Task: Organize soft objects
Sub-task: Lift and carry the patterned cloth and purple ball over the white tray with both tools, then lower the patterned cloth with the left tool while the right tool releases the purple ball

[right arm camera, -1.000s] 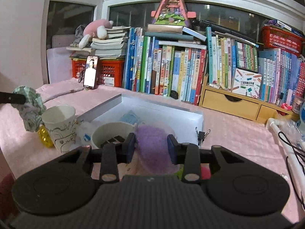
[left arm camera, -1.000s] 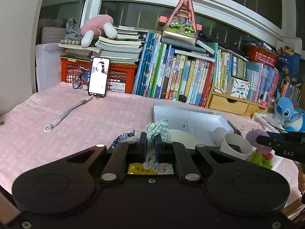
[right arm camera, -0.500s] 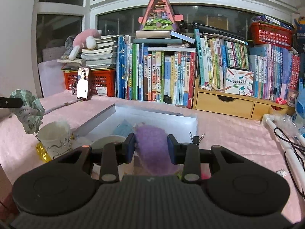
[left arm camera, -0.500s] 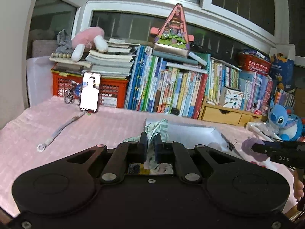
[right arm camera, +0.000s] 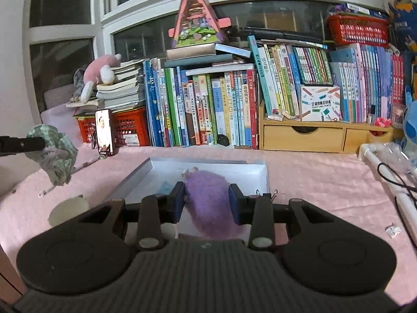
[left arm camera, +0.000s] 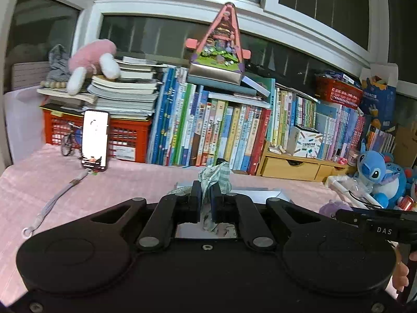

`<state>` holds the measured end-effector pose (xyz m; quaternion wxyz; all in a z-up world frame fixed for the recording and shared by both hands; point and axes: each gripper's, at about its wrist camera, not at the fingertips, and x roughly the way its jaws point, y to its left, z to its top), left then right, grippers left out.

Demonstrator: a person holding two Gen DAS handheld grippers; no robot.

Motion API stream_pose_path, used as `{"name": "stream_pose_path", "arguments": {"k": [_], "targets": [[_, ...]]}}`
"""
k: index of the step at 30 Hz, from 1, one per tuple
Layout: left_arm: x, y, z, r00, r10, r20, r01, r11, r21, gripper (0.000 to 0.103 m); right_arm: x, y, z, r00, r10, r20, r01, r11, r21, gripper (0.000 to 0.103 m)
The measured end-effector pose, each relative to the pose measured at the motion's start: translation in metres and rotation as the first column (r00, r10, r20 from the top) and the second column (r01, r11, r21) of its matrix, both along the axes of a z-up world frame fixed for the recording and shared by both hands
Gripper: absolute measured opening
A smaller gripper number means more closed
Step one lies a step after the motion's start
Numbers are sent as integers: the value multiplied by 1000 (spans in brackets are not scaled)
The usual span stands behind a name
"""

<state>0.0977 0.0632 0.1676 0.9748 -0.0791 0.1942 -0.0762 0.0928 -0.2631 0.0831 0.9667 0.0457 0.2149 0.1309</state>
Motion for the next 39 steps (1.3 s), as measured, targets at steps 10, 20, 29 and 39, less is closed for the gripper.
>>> {"name": "stream_pose_path", "arguments": {"k": [10,20,29,39], "targets": [[71,-16,-1,992,-35,-121,39,999,35,6,37,-12,0,997,-48,-68,52,997,62,41],[140,-29,-35,955,-13,-298,38,996,79,6,71,-10,-4,989,-58,-137,68,995,76,41],[181,-37,-67,905,-24,-425,57,996,64,6,98,-6,-22,975,-88,-202,102,993,63,41],[202,-46,-87,869,-39,-494,83,994,69,7,119,-8,-47,956,-106,-273,129,989,66,41]]}}
